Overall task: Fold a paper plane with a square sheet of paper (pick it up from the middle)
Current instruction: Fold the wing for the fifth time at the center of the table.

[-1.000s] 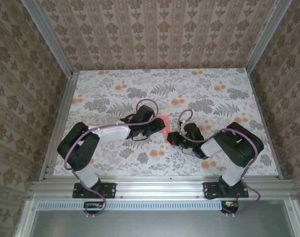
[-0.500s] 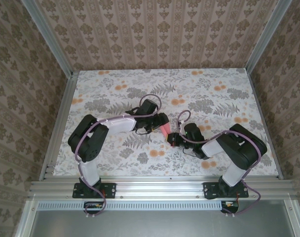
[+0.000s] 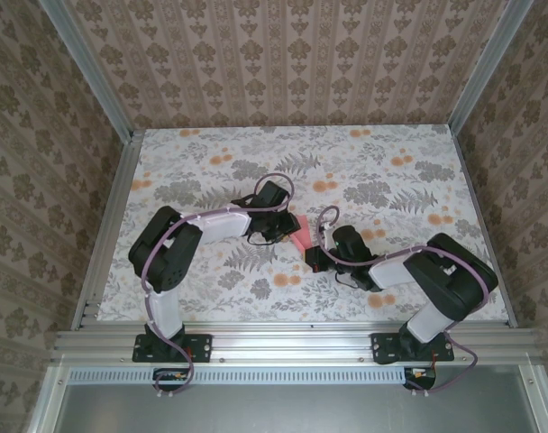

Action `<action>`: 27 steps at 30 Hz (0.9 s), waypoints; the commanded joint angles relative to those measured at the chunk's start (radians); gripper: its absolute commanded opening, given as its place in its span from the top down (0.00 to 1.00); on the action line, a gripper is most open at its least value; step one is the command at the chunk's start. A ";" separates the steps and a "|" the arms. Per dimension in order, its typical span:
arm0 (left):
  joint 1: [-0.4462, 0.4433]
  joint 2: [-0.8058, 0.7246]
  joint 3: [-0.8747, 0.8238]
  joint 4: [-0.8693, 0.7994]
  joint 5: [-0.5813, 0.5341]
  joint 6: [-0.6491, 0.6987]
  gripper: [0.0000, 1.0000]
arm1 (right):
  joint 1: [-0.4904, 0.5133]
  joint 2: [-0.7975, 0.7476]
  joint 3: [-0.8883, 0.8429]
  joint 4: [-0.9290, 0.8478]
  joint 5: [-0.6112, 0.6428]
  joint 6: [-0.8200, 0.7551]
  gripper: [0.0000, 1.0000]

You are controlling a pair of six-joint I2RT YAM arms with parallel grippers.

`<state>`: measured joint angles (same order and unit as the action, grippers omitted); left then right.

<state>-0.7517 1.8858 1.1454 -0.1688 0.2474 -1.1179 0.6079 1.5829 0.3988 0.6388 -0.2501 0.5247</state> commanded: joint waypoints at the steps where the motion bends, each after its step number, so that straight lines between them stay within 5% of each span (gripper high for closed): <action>1: 0.002 0.016 0.021 -0.037 0.009 -0.003 0.76 | 0.021 -0.053 0.037 -0.159 0.069 -0.119 0.86; 8: 0.002 0.005 0.024 -0.036 0.012 -0.010 0.83 | 0.108 -0.115 0.083 -0.334 0.248 -0.325 0.63; 13: 0.002 0.006 0.028 -0.035 0.020 -0.010 0.86 | 0.153 -0.112 0.115 -0.388 0.372 -0.424 0.56; 19: 0.002 0.010 0.031 -0.031 0.025 -0.013 0.89 | 0.224 -0.092 0.129 -0.339 0.487 -0.574 0.54; 27: 0.000 0.011 0.030 -0.029 0.029 -0.016 0.89 | 0.247 -0.016 0.166 -0.323 0.540 -0.630 0.63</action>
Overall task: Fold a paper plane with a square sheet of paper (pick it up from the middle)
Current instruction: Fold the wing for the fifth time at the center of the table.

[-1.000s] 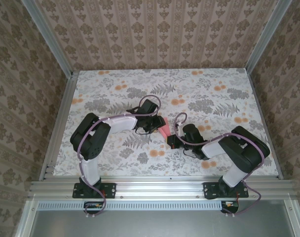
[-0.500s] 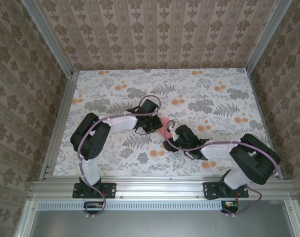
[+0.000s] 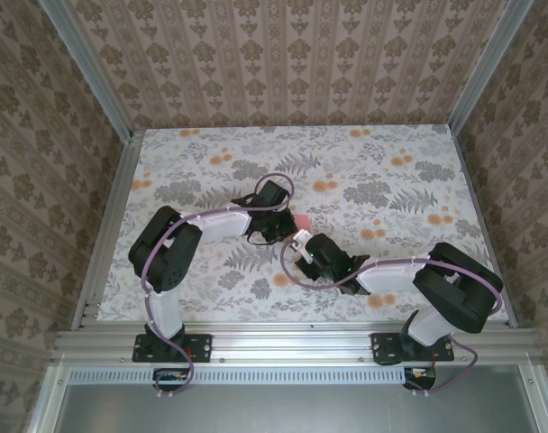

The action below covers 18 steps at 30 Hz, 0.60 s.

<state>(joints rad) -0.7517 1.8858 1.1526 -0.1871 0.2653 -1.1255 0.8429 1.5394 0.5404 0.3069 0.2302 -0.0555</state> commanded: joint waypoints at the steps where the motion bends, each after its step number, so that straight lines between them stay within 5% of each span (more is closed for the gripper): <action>1: 0.000 0.012 0.023 -0.011 0.012 -0.008 0.89 | 0.014 0.032 0.026 0.017 0.064 -0.052 0.68; 11: 0.002 -0.006 0.022 -0.027 -0.001 -0.003 0.83 | 0.020 0.046 0.019 0.021 0.041 -0.003 1.00; 18: 0.006 -0.104 -0.030 -0.061 -0.075 0.012 0.65 | -0.031 0.035 0.026 0.032 -0.149 0.192 1.00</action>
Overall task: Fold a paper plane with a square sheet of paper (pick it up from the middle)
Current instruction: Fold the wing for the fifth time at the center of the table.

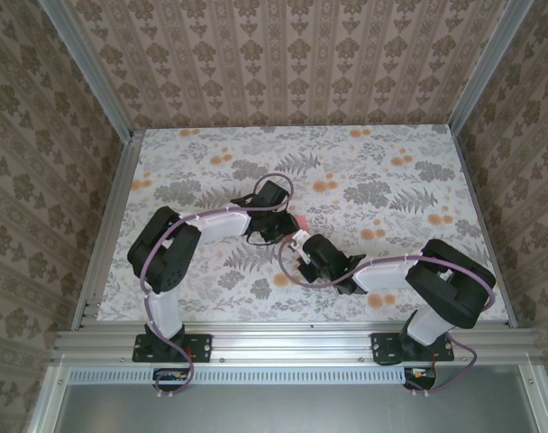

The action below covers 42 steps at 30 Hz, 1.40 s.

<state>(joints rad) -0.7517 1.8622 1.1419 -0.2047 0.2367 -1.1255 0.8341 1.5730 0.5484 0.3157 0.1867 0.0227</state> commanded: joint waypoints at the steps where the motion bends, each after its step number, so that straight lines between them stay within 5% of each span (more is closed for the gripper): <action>1: 0.008 -0.104 -0.033 -0.053 -0.066 0.013 0.61 | -0.034 -0.003 0.018 0.027 -0.135 0.146 1.00; 9: 0.005 -0.283 -0.147 -0.080 -0.213 0.021 0.46 | -0.139 -0.018 -0.038 0.179 -0.392 0.386 1.00; 20: -0.056 -0.252 -0.138 -0.020 -0.175 0.091 0.69 | -0.235 0.097 -0.074 0.337 -0.488 0.673 1.00; 42: -0.043 -0.045 -0.036 0.105 -0.046 0.090 0.68 | -0.308 0.145 -0.055 0.255 -0.575 0.768 1.00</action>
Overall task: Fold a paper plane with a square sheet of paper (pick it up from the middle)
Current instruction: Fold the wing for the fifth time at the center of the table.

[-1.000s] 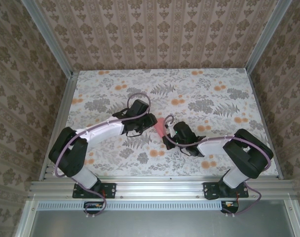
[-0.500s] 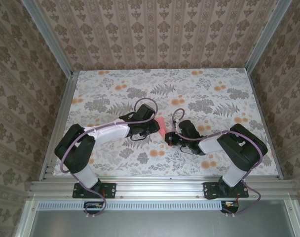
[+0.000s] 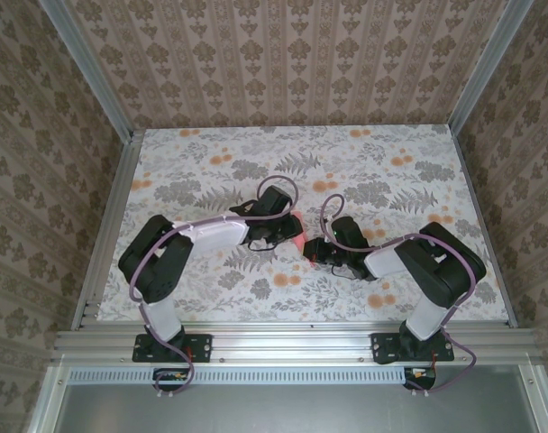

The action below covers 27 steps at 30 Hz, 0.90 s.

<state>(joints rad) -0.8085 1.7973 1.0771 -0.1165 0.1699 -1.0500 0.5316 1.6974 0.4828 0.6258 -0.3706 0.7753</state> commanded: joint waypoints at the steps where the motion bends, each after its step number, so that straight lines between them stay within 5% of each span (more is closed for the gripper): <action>1: 0.015 0.027 0.032 0.022 0.022 0.015 0.68 | -0.007 0.020 0.015 -0.064 -0.017 0.012 1.00; 27: 0.051 0.146 0.106 0.015 0.048 0.005 0.70 | -0.007 -0.099 0.059 -0.285 0.034 -0.127 0.74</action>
<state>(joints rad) -0.7639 1.9247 1.1564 -0.0967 0.2024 -1.0538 0.5282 1.6218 0.5243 0.4198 -0.3691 0.6827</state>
